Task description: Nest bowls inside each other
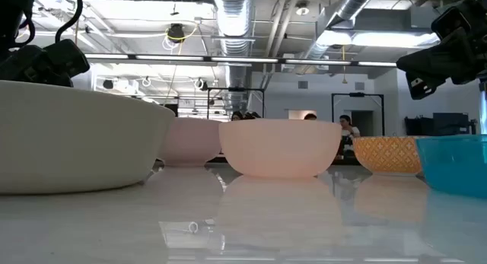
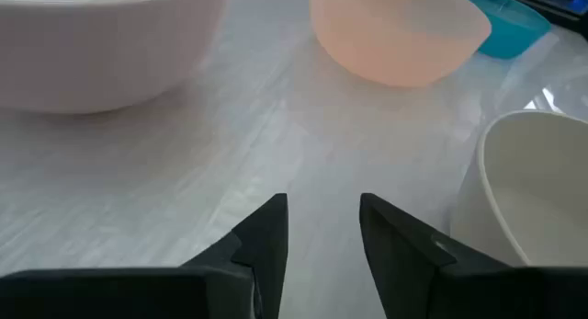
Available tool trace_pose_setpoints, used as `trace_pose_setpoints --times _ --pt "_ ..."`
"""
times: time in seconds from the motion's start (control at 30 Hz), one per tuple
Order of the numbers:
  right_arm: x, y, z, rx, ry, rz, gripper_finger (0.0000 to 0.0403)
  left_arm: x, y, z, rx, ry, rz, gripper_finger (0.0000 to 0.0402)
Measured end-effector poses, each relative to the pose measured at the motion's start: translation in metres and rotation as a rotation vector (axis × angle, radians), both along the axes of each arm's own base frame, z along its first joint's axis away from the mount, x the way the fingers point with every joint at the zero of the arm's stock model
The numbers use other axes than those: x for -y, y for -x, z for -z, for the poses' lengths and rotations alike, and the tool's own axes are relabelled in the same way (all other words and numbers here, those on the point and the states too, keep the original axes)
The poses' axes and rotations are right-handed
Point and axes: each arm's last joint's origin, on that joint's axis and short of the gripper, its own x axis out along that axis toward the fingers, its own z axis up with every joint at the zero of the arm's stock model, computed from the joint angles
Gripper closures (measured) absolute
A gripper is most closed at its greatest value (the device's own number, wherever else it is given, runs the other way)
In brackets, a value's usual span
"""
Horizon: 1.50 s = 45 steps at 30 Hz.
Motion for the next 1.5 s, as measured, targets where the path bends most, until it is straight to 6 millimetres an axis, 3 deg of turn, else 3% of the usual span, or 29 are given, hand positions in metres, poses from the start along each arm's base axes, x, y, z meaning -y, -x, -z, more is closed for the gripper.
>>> trace_pose_setpoints --times 0.53,0.87,1.07,1.3,1.5 --pt "0.0 0.0 -0.007 0.066 -0.015 0.002 0.0351 0.0 0.0 0.0 0.0 0.0 0.001 0.0276" --pt "0.004 0.0 -0.015 0.135 -0.093 0.138 0.0351 0.0 0.0 0.0 0.0 0.0 0.001 0.0276" --pt "0.003 -0.006 -0.031 0.16 -0.076 0.16 0.0351 0.0 0.0 0.0 0.0 0.0 0.0 0.0276" --pt "-0.003 -0.03 -0.05 0.064 -0.044 0.16 0.0351 0.0 0.0 0.0 0.0 0.0 0.0 0.0276" --pt "-0.013 -0.072 -0.074 -0.047 0.054 0.144 0.0351 0.0 0.0 0.0 0.0 0.0 0.0 0.0276"
